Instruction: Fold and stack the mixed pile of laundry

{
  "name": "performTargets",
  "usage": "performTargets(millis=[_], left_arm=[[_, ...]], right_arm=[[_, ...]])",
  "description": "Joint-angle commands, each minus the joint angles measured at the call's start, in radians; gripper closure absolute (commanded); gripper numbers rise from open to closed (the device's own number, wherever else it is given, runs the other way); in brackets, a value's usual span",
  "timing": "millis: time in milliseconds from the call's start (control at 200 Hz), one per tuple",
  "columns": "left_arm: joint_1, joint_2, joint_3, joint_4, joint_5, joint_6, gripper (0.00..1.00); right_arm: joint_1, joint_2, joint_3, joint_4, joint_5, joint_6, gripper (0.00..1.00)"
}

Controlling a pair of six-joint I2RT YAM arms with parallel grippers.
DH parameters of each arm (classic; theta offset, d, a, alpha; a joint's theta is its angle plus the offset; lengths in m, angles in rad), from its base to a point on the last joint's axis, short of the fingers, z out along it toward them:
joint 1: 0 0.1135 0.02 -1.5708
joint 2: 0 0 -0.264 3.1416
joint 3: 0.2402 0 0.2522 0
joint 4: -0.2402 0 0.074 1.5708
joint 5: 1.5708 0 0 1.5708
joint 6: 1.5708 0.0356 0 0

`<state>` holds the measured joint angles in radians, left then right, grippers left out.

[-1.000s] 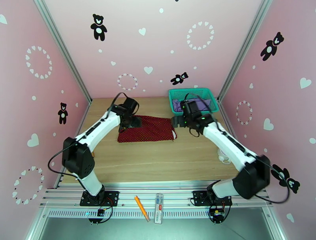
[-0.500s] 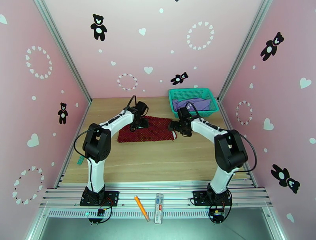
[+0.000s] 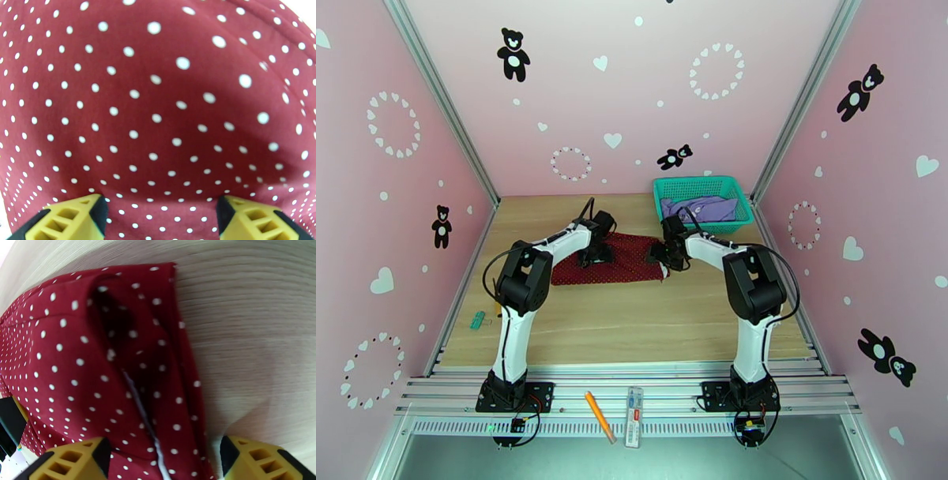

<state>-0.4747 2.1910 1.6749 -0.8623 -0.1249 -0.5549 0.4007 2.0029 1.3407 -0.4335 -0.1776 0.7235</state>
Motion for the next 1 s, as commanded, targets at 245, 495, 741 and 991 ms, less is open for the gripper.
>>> performTargets(millis=[245,495,741,991], left_arm=[[-0.002,0.062,-0.07,0.035,-0.038,0.029,0.23],[-0.005,0.042,-0.112,0.063,-0.004,0.029,0.24],[-0.027,-0.15,-0.137,0.022,0.054,0.058,0.18],[-0.038,-0.241,-0.157,0.026,0.116,0.055,0.19]], right_arm=[[0.074,0.088,-0.005,0.052,-0.119,0.03,0.74],[0.072,-0.003,0.021,-0.042,-0.006,-0.042,1.0],[0.068,-0.221,0.015,-0.228,0.232,-0.176,1.0],[0.06,-0.346,-0.012,-0.315,0.328,-0.216,1.0]])
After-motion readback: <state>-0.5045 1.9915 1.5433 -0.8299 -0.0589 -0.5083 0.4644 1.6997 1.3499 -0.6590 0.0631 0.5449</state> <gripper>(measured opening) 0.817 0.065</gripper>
